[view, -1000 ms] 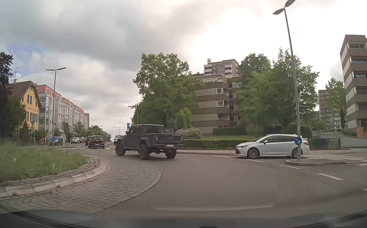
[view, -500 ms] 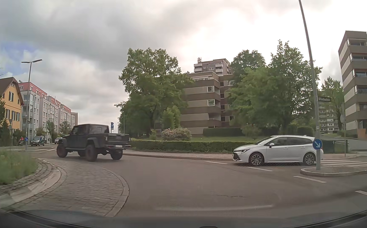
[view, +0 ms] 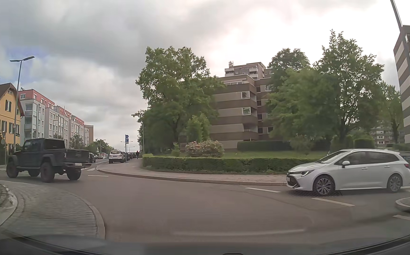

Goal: Follow the waypoints while adhering to traffic rules and regulations

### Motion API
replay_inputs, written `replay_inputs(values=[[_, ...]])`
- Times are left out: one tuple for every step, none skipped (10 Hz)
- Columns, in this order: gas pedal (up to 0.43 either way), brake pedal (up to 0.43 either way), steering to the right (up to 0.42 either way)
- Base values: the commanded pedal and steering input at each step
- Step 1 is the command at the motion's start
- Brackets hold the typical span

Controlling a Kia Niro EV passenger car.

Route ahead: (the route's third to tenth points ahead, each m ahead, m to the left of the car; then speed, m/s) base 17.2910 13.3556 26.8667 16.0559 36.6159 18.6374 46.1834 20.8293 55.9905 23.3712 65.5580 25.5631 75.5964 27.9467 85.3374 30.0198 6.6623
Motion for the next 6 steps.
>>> replay_inputs(values=[[0.098, 0.000, -0.176], [0.098, 0.000, -0.199], [0.098, 0.000, -0.213], [0.098, 0.000, -0.224], [0.110, 0.000, -0.235], [0.118, 0.000, -0.243]])
